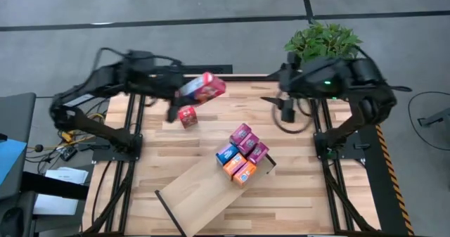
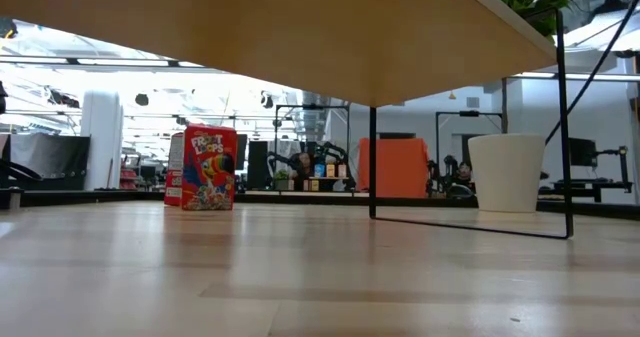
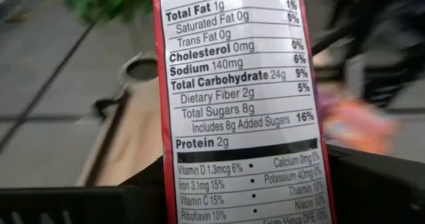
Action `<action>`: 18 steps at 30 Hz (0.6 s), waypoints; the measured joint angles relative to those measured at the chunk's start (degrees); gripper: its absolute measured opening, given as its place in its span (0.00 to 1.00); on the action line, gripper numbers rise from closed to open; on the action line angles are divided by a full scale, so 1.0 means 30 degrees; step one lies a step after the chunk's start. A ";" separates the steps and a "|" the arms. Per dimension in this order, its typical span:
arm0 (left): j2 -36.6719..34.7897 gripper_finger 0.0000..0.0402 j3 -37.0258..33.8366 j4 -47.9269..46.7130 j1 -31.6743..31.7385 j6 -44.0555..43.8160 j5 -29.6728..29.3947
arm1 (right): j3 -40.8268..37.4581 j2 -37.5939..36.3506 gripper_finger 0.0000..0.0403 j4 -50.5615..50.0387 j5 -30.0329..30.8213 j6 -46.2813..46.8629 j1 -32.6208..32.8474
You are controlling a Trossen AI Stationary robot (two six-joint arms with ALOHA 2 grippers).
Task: Stack cereal on shelf
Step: Put the bottom red cereal box onto the shelf
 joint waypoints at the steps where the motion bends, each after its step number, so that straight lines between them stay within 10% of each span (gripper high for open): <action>1: -0.0543 0.40 -0.0068 -0.0117 -0.0261 -0.0262 0.0406 | -0.0005 -0.0234 0.73 -0.0011 -0.0007 0.0138 0.0221; 7: -0.4778 0.39 -0.5102 0.3220 -0.3148 -0.3398 0.0463 | -0.0014 -0.1443 0.73 -0.0365 0.0021 0.1474 0.1482; 18: -0.9788 0.40 -1.8051 1.8421 -0.6340 -0.5084 -0.5325 | -0.0668 -0.2973 0.73 -0.1554 0.0949 0.1620 0.1253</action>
